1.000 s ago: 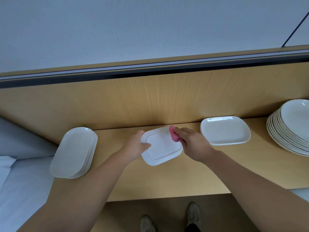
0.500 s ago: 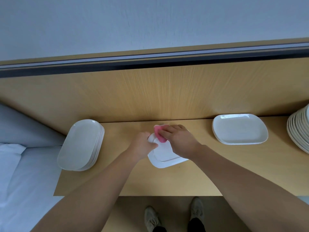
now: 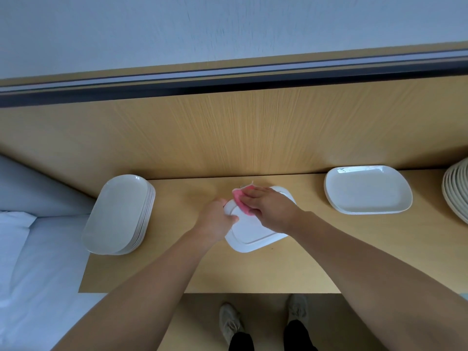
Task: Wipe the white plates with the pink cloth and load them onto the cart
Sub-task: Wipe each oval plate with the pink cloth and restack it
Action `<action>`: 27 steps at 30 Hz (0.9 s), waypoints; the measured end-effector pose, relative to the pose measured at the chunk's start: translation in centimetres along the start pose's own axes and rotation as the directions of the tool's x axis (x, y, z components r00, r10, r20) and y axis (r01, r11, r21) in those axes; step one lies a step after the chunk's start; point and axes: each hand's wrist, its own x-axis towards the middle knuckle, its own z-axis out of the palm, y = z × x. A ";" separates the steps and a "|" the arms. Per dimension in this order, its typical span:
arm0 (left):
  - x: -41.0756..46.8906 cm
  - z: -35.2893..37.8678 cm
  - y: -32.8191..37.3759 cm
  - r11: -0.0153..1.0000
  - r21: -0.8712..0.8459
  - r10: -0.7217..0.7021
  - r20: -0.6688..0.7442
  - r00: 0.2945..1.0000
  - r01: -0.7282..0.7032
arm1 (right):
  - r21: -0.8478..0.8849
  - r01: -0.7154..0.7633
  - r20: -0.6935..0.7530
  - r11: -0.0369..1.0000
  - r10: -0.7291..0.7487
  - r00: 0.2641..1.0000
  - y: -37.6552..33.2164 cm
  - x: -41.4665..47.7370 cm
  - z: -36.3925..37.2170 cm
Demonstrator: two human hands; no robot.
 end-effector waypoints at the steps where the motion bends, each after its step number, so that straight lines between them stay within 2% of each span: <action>1: 0.0 0.1 -0.1 1.000 0.005 -0.008 -0.008 1.000 0.008 | -0.002 -0.008 -0.021 1.000 0.008 1.000 0.4 -0.3 -0.1; 5: 0.1 0.3 -0.4 0.999 -0.005 -0.032 -0.021 0.999 0.032 | -0.049 -0.182 -0.015 0.982 0.181 0.983 2.5 -2.3 -1.6; 7: 0.1 0.3 -0.3 0.999 -0.008 -0.035 -0.022 0.999 0.035 | 0.046 -0.287 0.017 0.957 0.286 0.958 3.2 -3.2 -2.2; 10: 0.3 0.3 -0.2 0.998 -0.024 -0.051 -0.024 0.998 0.051 | 0.245 -0.361 -0.029 0.900 0.379 0.925 3.3 -4.0 -2.0; 15: 0.3 0.7 -0.9 0.993 -0.044 -0.109 -0.028 0.994 0.108 | 0.301 -0.507 -0.083 0.807 0.552 0.830 2.8 -6.1 -0.5; 19: 0.0 1.0 -1.0 0.990 -0.071 -0.128 -0.037 0.991 0.126 | 0.395 -0.540 -0.124 0.743 0.626 0.770 1.0 -8.0 1.3; 27: -0.2 1.0 -1.0 0.991 -0.083 -0.109 -0.038 0.993 0.105 | 0.410 -0.567 -0.205 0.714 0.678 0.706 -0.6 -9.8 4.1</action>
